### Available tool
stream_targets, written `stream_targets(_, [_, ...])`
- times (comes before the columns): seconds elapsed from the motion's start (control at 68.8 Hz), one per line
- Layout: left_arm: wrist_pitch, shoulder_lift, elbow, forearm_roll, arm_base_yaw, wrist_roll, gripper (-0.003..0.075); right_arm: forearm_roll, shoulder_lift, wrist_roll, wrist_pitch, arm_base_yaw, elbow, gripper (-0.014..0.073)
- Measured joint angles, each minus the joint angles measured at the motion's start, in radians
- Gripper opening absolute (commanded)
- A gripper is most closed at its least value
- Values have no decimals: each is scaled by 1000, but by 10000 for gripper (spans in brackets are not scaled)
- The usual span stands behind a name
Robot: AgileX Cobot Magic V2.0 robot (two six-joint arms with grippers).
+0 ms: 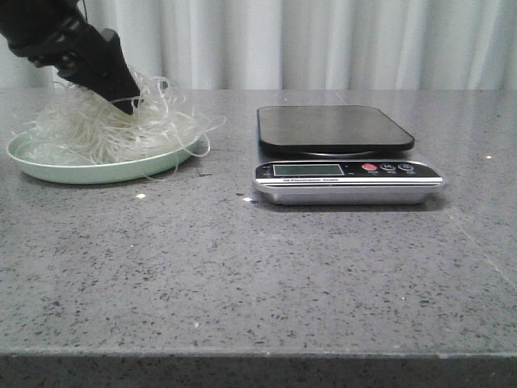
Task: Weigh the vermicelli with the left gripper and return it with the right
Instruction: 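Lower the left gripper into the vermicelli pile and close on it, then lift the vermicelli with the left gripper and carry it over the scale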
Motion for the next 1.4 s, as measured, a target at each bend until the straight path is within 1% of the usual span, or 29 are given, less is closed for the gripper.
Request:
stream_targets(0.044, [0,2,0,0,0,0,486,0,0,0,0,0,0,151])
stream_targets(0.058, [0,7,-2,0,0,0,458,0,0,0,0,0,0,151])
stream_targets(0.073, [0,7,-2,0,0,0,458,0,0,0,0,0,0,151])
stream_targets(0.087, [0,9,-2,0,0,0,428,0,0,0,0,0,0,151])
stream_targets(0.102, [0,9,-2,0,0,0,420,0,0,0,0,0,0,151])
stream_targets(0.116, [0,9,-2,0,0,0,395,0,0,0,0,0,0,151])
stream_targets(0.131, [0,9,-2,0,0,0,395,0,0,0,0,0,0,151])
stream_targets(0.145, [0,9,-2,0,0,0,358,0,0,0,0,0,0,151])
stream_targets(0.16, [0,9,-2,0,0,0,349,0,0,0,0,0,0,151])
stream_targets(0.175, [2,9,-4,0,0,0,320,0,0,0,0,0,0,151])
stream_targets(0.189, [2,9,-4,0,0,0,320,0,0,0,0,0,0,151])
stream_targets(0.204, [4,9,-4,0,0,0,281,0,0,0,0,0,0,151])
stream_targets(0.218, [4,9,-4,0,0,0,281,0,0,0,0,0,0,151])
stream_targets(0.233, [7,9,-4,0,0,0,241,0,0,0,0,0,0,151])
stream_targets(0.247, [7,9,-4,0,0,0,241,0,0,0,0,0,0,151])
stream_targets(0.262, [7,9,-4,0,0,0,201,0,0,0,0,0,0,151])
stream_targets(0.276, [7,9,-4,0,0,0,201,0,0,0,0,0,0,151])
stream_targets(0.291, [9,9,-4,0,0,0,162,0,0,0,0,0,0,151])
stream_targets(0.305, [9,9,-4,0,0,0,162,0,0,0,0,0,0,151])
stream_targets(0.32, [12,9,-4,0,0,0,134,0,0,0,0,0,0,151])
stream_targets(0.334, [12,9,-4,0,0,0,127,0,0,0,0,0,0,151])
stream_targets(0.407, [18,9,-4,0,0,0,146,0,0,0,0,0,0,151])
stream_targets(0.8, [36,-12,-24,6,0,0,145,0,0,0,-4,0,0,151])
stream_targets(1.018, [58,-77,-114,10,0,0,145,0,0,0,-4,0,0,151])
stream_targets(1.163, [63,-114,-205,-54,0,0,145,0,0,0,-4,0,0,151])
stream_targets(1.28, [63,-124,-277,-111,-30,0,145,0,0,0,-4,0,0,151])
stream_targets(1.396, [54,-124,-322,-126,-106,0,145,0,0,0,-4,0,0,151])
